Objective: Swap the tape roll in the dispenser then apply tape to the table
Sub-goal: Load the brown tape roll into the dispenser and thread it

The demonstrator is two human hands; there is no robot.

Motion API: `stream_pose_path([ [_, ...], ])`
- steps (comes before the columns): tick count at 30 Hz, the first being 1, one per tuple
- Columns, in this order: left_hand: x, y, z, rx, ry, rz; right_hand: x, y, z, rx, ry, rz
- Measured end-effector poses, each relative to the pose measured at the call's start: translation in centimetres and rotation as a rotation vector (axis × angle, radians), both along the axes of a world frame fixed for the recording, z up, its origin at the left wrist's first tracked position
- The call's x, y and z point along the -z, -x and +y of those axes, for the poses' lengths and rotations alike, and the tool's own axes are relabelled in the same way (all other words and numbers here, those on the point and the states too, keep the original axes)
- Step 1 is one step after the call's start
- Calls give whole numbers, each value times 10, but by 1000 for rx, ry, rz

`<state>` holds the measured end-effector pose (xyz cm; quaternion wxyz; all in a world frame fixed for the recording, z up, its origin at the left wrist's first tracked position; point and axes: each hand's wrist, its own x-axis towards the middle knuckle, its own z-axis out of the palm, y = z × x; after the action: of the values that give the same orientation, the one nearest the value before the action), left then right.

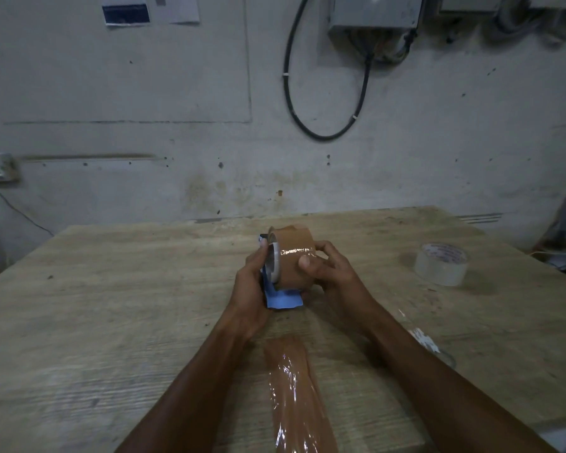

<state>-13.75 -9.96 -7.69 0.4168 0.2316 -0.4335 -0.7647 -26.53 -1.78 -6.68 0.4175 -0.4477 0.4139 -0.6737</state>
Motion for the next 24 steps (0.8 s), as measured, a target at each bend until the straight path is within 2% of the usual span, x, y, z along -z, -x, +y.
stream_pose_path([
  [5, 4, 1, -1, -51, -32, -11, -1, -1, 2, 30, 40, 149],
  [9, 2, 1, 0, -54, -23, -10, -5, -4, 5, 111, 76, 184],
  [14, 5, 1, -2, -48, -21, -6, -5, -4, 6, 166, 91, 220],
  [24, 8, 1, -10, 56, -36, 5, -9, -14, 8, 94, 93, 187],
])
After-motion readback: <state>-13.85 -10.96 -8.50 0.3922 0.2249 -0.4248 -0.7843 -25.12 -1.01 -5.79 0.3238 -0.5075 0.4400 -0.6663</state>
